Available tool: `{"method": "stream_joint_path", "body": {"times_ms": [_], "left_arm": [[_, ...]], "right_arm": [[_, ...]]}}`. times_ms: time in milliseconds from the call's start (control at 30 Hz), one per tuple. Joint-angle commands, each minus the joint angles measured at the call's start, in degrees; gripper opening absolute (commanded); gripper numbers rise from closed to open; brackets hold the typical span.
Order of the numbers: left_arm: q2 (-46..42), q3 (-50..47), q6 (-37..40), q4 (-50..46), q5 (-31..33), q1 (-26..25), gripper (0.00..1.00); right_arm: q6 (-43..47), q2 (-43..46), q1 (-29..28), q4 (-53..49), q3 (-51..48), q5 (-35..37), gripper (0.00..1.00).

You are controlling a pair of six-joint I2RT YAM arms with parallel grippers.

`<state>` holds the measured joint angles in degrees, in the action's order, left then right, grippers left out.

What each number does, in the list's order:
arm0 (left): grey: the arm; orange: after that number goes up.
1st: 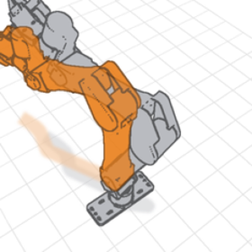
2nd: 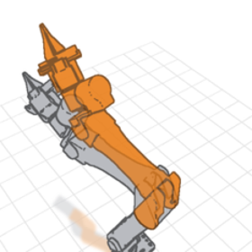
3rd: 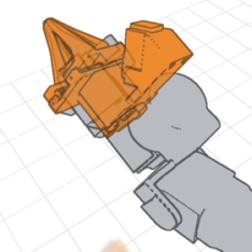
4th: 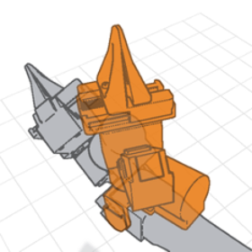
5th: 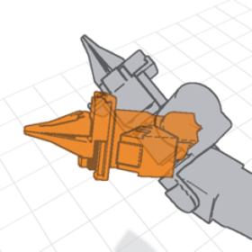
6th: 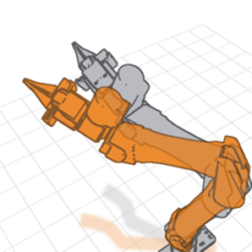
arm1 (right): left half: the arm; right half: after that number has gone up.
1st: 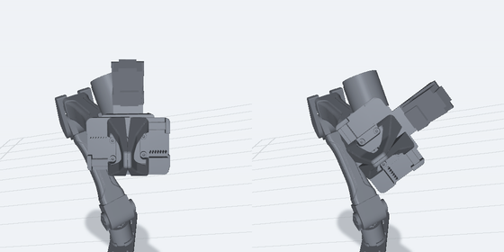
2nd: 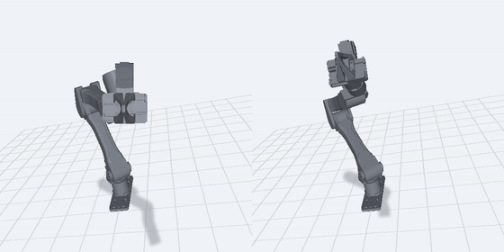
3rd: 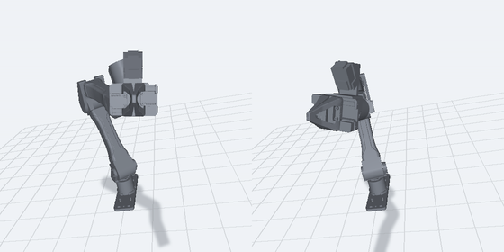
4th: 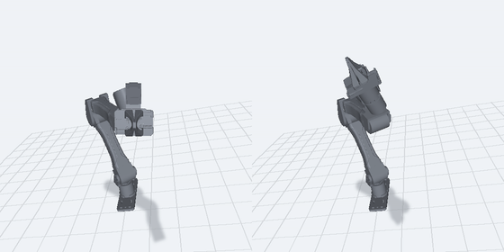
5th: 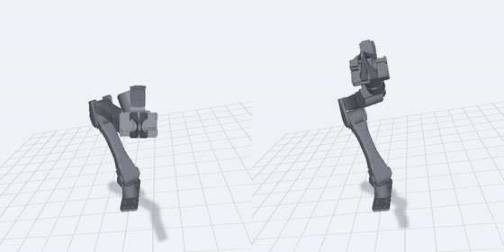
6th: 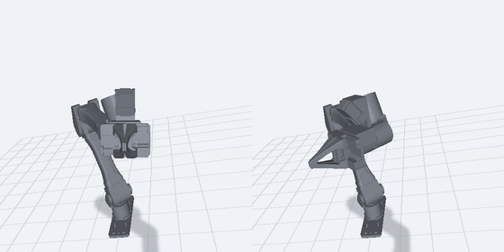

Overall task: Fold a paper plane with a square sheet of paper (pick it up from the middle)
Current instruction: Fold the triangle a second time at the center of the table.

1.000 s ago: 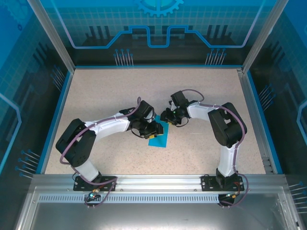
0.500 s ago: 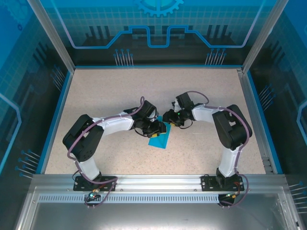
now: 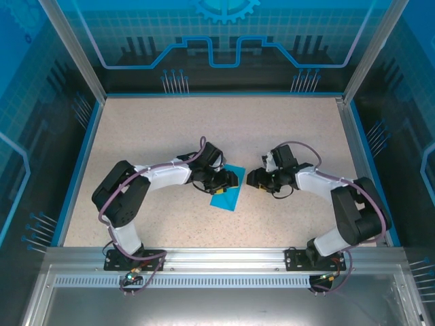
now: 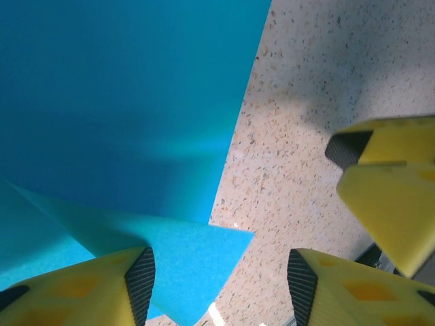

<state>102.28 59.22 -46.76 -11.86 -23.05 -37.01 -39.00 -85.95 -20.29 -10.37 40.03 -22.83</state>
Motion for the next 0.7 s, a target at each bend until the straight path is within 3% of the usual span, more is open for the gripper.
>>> {"method": "stream_joint_path", "body": {"times_ms": [0,267,667], "left_arm": [[1.25,1.38,-0.35,1.37,-1.21,0.42,0.49],[1.24,0.9,-0.57,1.01,-0.55,0.64,0.35],[0.79,0.54,-0.45,0.1,0.15,0.72,0.29]], "right_arm": [[0.52,2.08,-0.21,1.73,-2.37,-1.93,0.5],[-0.34,-2.15,-4.83,6.9,-1.41,-6.22,0.46],[-2.36,-8.3,-7.74,10.83,0.43,-7.92,0.32]]}}
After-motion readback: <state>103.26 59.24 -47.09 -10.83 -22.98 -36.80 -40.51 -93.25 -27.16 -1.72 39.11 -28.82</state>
